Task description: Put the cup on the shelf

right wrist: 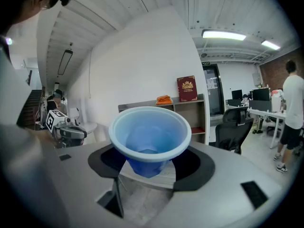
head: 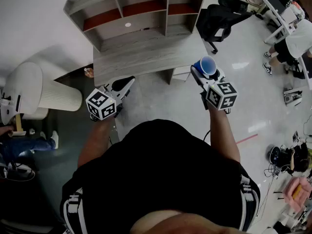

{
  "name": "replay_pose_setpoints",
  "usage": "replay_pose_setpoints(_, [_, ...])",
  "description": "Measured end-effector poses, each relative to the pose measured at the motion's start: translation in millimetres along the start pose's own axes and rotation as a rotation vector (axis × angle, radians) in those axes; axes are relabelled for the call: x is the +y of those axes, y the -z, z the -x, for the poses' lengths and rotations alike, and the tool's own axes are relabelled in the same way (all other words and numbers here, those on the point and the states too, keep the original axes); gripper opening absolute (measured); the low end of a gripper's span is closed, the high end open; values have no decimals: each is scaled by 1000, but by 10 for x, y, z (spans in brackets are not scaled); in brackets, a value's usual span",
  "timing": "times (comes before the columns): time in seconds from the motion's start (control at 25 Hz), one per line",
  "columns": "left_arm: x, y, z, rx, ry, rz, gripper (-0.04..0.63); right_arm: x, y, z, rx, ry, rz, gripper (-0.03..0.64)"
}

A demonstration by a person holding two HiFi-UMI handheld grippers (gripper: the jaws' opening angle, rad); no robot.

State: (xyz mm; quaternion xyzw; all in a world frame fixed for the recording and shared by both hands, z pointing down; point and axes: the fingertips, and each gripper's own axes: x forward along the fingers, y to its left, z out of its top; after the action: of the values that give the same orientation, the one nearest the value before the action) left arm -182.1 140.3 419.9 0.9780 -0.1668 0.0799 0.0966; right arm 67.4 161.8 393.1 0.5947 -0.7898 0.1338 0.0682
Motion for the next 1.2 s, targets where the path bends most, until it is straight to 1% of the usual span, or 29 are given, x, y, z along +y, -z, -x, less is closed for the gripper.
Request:
replay_pose_setpoints(0.24, [-68,-46,-224,0,-5,-7,17,-208,35,5,4,-23,-19,284])
replay_pose_setpoints(0.56, [-214,-66,-436,19,3,-18,17,-359,99,94,10,-57,-42,284])
replay_pose_setpoints(0.72, [-272,-81,-497,23,12,-25,17,-360,64,132,-3,-78,-23,285])
replay_pose_setpoints(0.92, [-234,-31,-517,28,14,-10,17,-357,41,79,-1,-83,-21,285])
replay_pose_setpoints(1.2, [-122,76,-671,20,48,20,17,-379,104,-16,27,-70,-36,285])
